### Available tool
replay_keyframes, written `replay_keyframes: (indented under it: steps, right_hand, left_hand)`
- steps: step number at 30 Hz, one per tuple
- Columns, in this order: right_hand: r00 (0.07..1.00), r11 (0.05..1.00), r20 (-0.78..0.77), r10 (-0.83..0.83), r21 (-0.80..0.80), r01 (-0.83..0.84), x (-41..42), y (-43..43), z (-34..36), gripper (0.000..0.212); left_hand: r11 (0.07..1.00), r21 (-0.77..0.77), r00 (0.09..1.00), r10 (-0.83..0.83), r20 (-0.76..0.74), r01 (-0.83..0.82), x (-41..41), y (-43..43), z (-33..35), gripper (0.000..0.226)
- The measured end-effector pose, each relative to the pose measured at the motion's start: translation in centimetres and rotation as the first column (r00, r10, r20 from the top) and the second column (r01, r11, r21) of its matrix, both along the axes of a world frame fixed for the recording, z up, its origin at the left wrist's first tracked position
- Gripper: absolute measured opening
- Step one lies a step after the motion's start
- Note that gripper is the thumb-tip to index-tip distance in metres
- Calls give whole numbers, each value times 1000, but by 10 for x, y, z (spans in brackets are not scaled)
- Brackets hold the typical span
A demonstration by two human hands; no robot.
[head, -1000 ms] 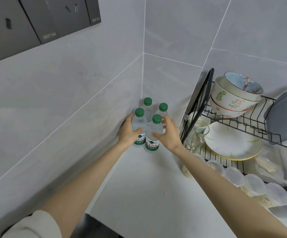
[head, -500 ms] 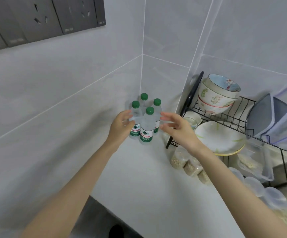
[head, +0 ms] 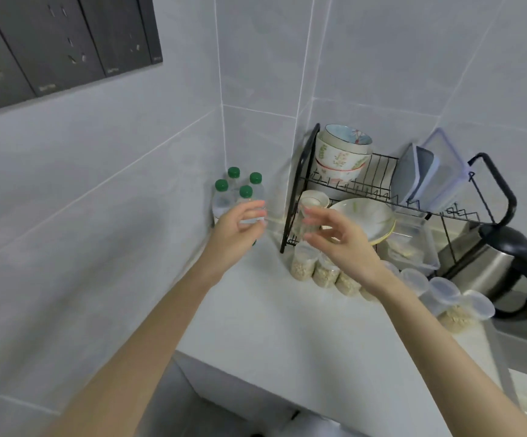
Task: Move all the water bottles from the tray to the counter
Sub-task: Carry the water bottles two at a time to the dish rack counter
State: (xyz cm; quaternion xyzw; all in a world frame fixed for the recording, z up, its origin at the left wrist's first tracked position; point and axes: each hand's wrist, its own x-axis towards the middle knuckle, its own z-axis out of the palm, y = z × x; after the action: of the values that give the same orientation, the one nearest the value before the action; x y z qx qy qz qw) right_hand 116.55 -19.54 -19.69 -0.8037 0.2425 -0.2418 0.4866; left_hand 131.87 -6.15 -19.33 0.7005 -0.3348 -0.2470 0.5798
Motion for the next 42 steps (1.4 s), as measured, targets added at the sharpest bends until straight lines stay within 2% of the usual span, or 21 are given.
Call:
replay_keyframes:
  steps: [3, 8, 14, 18, 25, 36, 42]
  right_hand:
    - [996, 996, -1, -91, 0, 91, -33, 13, 1, 37]
    - [961, 961, 7, -276, -33, 276, -109, 35, 5, 38]
    - [846, 844, 13, -534, -60, 533, -219, 61, 10, 35]
    - [727, 725, 8, -686, -76, 685, -299, 82, 10, 36]
    - [502, 501, 36, -864, -42, 864, -446, 141, 12, 35]
    - [170, 167, 43, -984, -67, 984, -689, 255, 18, 34]
    - [-35, -37, 52, -998, -44, 998, -802, 327, 24, 36]
  left_hand:
    - [998, 2, 996, -55, 65, 56, -20, 4, 1, 34]
    - [958, 40, 957, -285, 49, 283, -72, -10, 4, 34]
    - [835, 39, 831, -550, 76, 549, -164, -39, 7, 28]
    - [732, 26, 727, -680, 97, 681, -238, -54, 8, 31]
    - [498, 78, 481, -861, 168, 864, -399, -61, 20, 33]
    - [181, 67, 167, -970, 175, 981, -691, -24, 29, 38]
    - [-44, 57, -52, -985, 164, 997, -838, 17, 29, 37]
